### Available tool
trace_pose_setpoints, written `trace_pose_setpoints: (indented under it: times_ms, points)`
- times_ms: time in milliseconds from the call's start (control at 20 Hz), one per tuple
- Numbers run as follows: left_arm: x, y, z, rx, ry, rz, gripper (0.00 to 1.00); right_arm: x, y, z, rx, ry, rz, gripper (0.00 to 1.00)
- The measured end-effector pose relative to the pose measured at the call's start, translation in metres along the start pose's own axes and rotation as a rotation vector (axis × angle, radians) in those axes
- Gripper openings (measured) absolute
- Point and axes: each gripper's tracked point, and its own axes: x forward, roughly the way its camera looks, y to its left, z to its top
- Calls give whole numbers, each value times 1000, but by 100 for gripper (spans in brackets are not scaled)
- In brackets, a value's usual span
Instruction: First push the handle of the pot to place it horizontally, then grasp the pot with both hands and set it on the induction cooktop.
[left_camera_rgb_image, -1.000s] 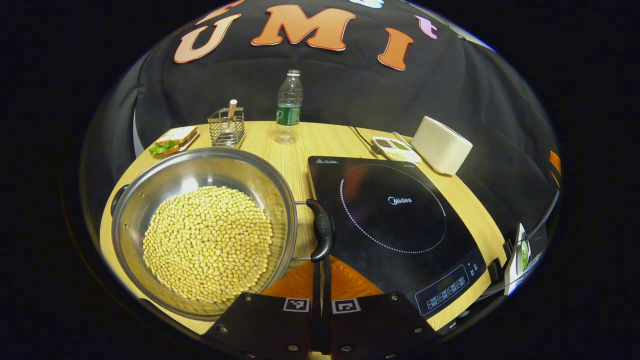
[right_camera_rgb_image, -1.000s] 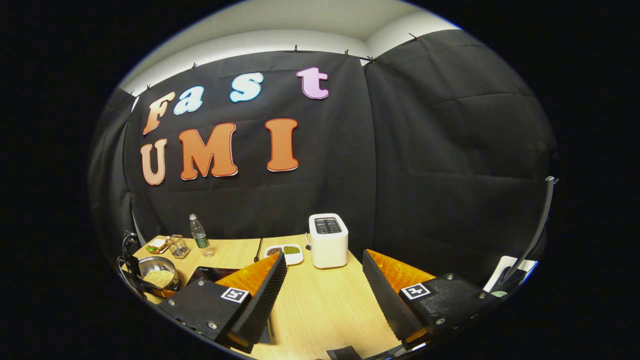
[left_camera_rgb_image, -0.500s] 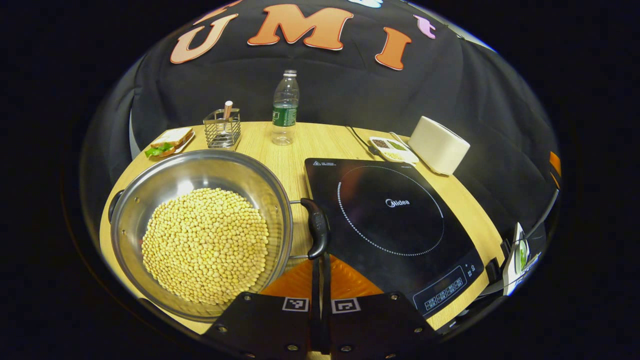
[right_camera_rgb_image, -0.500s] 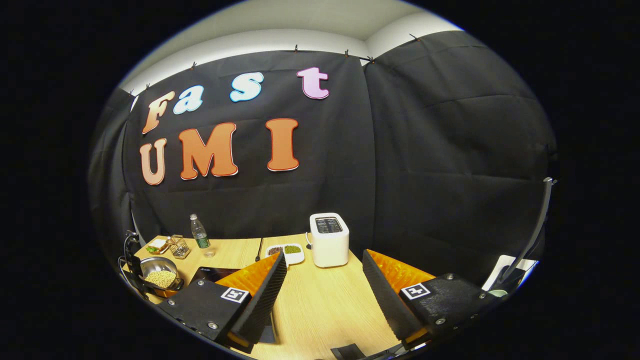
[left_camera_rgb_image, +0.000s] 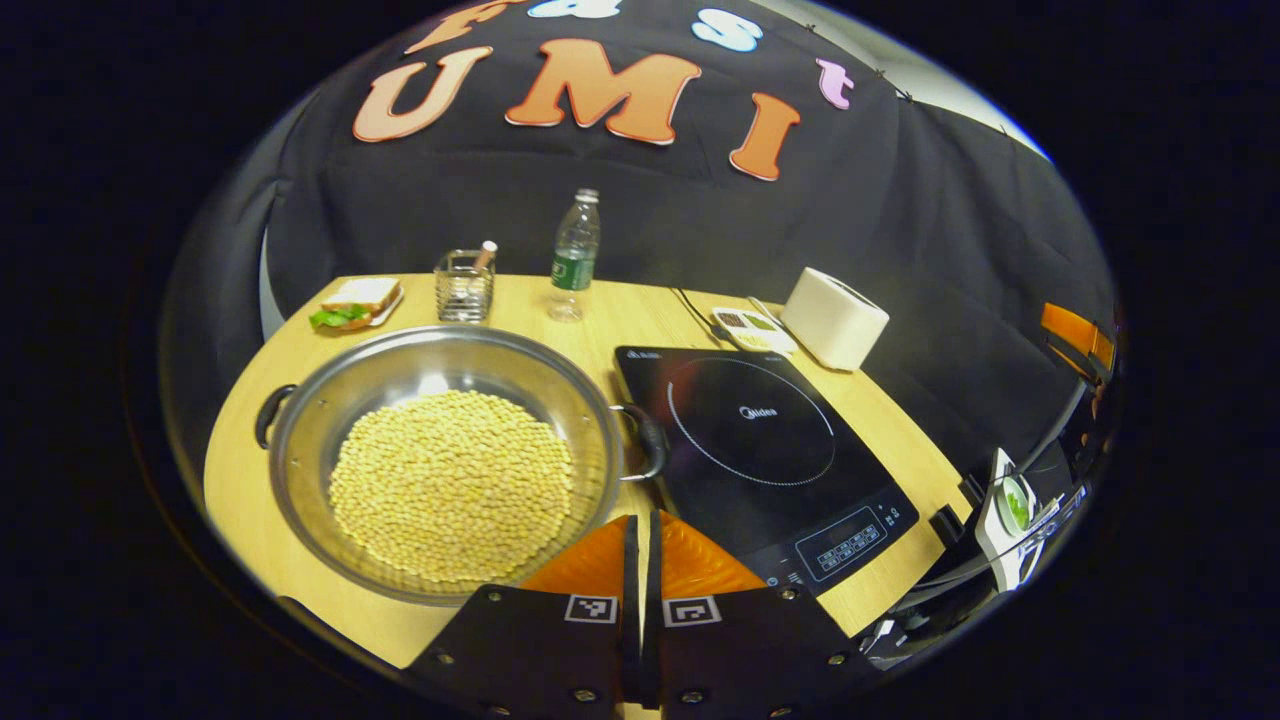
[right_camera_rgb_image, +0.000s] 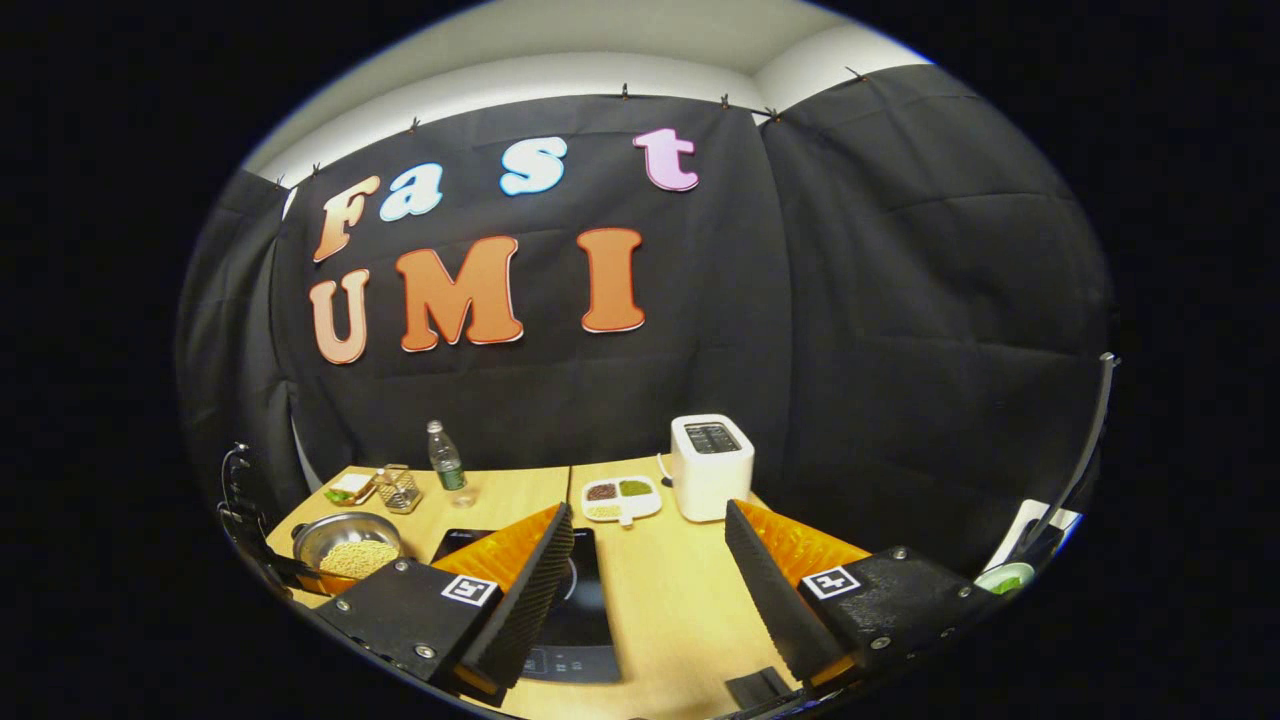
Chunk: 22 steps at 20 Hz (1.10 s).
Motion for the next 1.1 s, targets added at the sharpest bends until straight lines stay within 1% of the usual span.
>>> trace_pose_setpoints:
  times_ms: [50, 250, 350, 400, 450, 650, 800, 850, 950, 1000, 1100]
  points:
    - [-8, 17, 8, -3, -29, 29, 2, -1, 11, 0, -4, 2, 13, 95]
    - [-51, 72, 26, -39, -126, 91, 2, -2, 55, 0, -9, -5, 62, 95]
    - [-70, 101, 33, -7, -172, 143, 2, 2, 79, -5, -1, 6, 89, 95]
    - [-77, 114, 36, 13, -192, 167, 2, 4, 92, -8, 3, 15, 103, 100]
    - [-85, 123, 39, 24, -212, 181, 2, 6, 104, -11, 6, 22, 114, 95]
    - [-97, 162, 43, -23, -254, 225, 2, 15, 153, -23, -8, 21, 156, 95]
    - [-96, 193, 46, -55, -271, 253, 3, 28, 186, -49, -42, 66, 177, 95]
    - [-93, 202, 46, -51, -271, 251, 5, 30, 196, -58, -40, 84, 190, 95]
    - [-87, 211, 46, -30, -267, 236, 22, 36, 218, -68, -26, 103, 211, 95]
    - [-82, 214, 48, -40, -273, 221, 27, 39, 228, -71, -23, 101, 214, 95]
    - [-71, 219, 44, -67, -253, 196, 48, 50, 245, -74, -33, 84, 212, 95]
